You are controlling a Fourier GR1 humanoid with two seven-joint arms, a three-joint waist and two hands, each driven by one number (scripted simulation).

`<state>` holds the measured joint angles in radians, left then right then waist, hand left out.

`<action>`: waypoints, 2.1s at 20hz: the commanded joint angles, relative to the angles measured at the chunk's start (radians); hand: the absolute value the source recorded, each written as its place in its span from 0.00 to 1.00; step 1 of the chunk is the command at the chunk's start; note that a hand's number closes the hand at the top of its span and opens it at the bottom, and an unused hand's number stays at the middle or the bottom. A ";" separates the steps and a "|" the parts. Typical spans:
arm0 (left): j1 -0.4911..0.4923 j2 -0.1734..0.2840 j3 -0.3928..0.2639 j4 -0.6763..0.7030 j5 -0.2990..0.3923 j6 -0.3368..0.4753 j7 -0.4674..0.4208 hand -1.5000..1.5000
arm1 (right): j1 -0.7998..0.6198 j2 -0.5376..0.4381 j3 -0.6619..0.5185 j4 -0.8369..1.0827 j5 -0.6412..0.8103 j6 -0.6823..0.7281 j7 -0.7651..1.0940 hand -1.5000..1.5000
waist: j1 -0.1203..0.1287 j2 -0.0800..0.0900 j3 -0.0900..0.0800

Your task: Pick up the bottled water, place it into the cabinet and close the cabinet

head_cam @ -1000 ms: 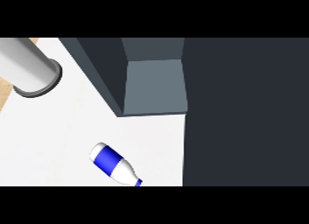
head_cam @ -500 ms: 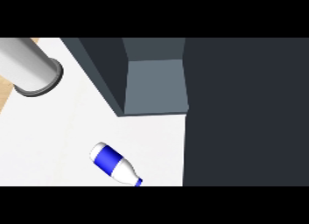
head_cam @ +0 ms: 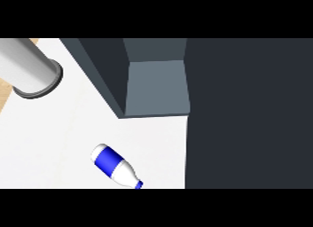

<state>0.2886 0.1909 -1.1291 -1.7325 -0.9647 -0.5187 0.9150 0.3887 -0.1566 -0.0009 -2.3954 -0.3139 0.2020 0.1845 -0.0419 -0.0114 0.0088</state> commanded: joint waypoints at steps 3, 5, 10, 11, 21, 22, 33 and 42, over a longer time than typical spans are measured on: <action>-0.008 -0.181 -0.175 0.066 -0.017 0.006 0.082 0.00 | 0.075 -0.004 -0.048 -0.129 -0.129 0.013 0.026 0.00 | 0.003 0.004 -0.008; -0.044 -0.181 -0.154 0.079 -0.024 0.001 0.073 0.00 | 0.111 -0.008 -0.053 -0.146 -0.139 0.038 0.013 0.00 | -0.003 0.003 -0.008; -0.126 -0.181 -0.089 0.110 -0.018 -0.052 0.060 0.00 | 0.137 -0.011 -0.083 -0.175 -0.158 0.048 0.013 0.00 | 0.000 0.006 -0.009; -0.146 -0.181 -0.075 0.122 -0.002 -0.049 0.053 0.00 | 0.112 -0.023 -0.121 -0.118 -0.183 0.062 -0.010 0.00 | 0.006 0.009 -0.008; -0.356 -0.173 0.132 0.272 0.049 -0.137 -0.104 0.00 | 0.255 -0.012 -0.111 -0.251 -0.206 0.106 0.002 0.00 | 0.005 0.008 -0.010; -0.369 -0.188 0.136 0.291 0.066 -0.143 -0.110 0.00 | 0.232 -0.027 -0.145 -0.234 -0.240 0.101 0.005 0.00 | 0.009 0.009 -0.010; -0.526 -0.100 0.230 0.459 0.013 -0.041 -0.278 0.00 | 0.308 -0.019 -0.170 -0.207 -0.271 0.166 -0.065 0.00 | 0.013 0.009 -0.011; -0.575 -0.043 0.329 0.533 0.010 -0.013 -0.333 0.00 | 0.386 -0.031 -0.241 -0.191 -0.332 0.233 -0.149 0.00 | 0.013 0.008 -0.010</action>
<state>-0.2696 0.1088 -0.8420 -1.2378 -0.9548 -0.5609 0.6246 0.6896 -0.1892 -0.2060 -2.3889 -0.4423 0.4412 -0.0265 -0.0273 -0.0031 -0.0012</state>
